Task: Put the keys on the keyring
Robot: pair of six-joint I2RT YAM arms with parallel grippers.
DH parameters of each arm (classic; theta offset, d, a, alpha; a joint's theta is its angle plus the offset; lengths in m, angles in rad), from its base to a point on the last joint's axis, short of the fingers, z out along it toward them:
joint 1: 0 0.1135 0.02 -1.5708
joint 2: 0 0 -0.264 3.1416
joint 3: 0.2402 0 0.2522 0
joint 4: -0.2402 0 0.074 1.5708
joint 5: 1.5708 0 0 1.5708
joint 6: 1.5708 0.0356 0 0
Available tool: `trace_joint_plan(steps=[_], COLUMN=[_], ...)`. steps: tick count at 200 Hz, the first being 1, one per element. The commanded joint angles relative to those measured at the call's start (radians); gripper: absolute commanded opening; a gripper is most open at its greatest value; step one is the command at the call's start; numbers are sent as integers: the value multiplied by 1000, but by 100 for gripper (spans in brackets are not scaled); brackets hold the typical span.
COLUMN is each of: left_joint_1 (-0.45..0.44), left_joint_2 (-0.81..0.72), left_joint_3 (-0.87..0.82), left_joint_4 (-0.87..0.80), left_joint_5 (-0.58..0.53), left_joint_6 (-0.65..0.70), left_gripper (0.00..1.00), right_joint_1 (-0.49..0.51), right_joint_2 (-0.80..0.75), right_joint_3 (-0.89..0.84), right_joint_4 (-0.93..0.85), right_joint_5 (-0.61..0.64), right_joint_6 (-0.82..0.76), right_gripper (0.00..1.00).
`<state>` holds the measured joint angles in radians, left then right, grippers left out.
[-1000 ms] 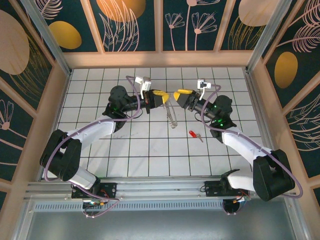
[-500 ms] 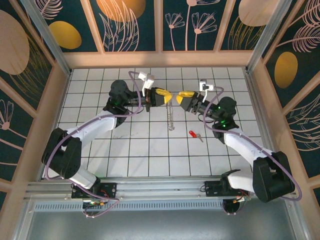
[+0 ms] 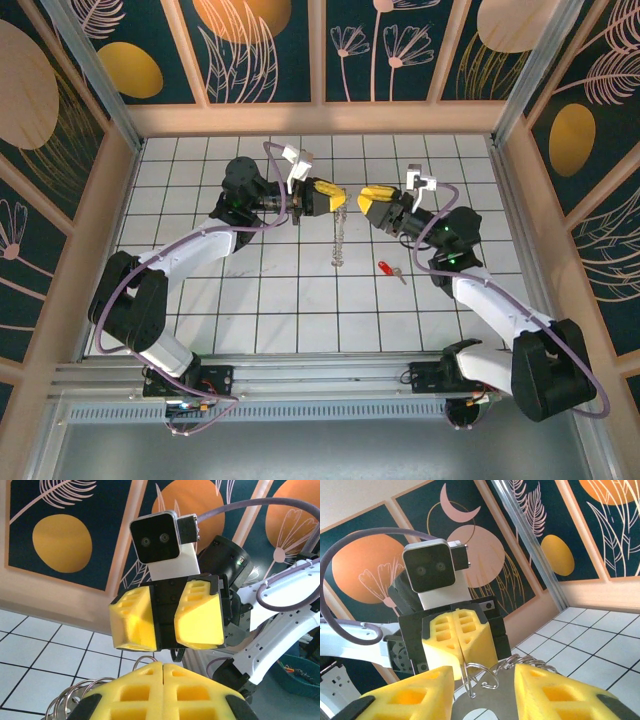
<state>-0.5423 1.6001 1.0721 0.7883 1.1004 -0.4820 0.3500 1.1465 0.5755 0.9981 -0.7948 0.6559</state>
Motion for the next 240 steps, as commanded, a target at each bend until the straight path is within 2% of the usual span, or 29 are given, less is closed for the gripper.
trace_joint_plan(steps=[1, 135, 240], left_joint_1=[7, 7, 7], left_joint_2=[2, 43, 52], left_joint_3=[23, 38, 40], left_joint_4=[37, 114, 123], left_joint_5=[33, 30, 33], left_joint_6=[13, -57, -58], left_gripper=[0, 0, 0], right_joint_1=[10, 21, -2], right_joint_2=[24, 117, 6], right_joint_3=[20, 41, 3], right_joint_4=[70, 167, 85], right_joint_5=[-17, -45, -47], right_joint_6=[13, 46, 18], right_gripper=[35, 27, 28])
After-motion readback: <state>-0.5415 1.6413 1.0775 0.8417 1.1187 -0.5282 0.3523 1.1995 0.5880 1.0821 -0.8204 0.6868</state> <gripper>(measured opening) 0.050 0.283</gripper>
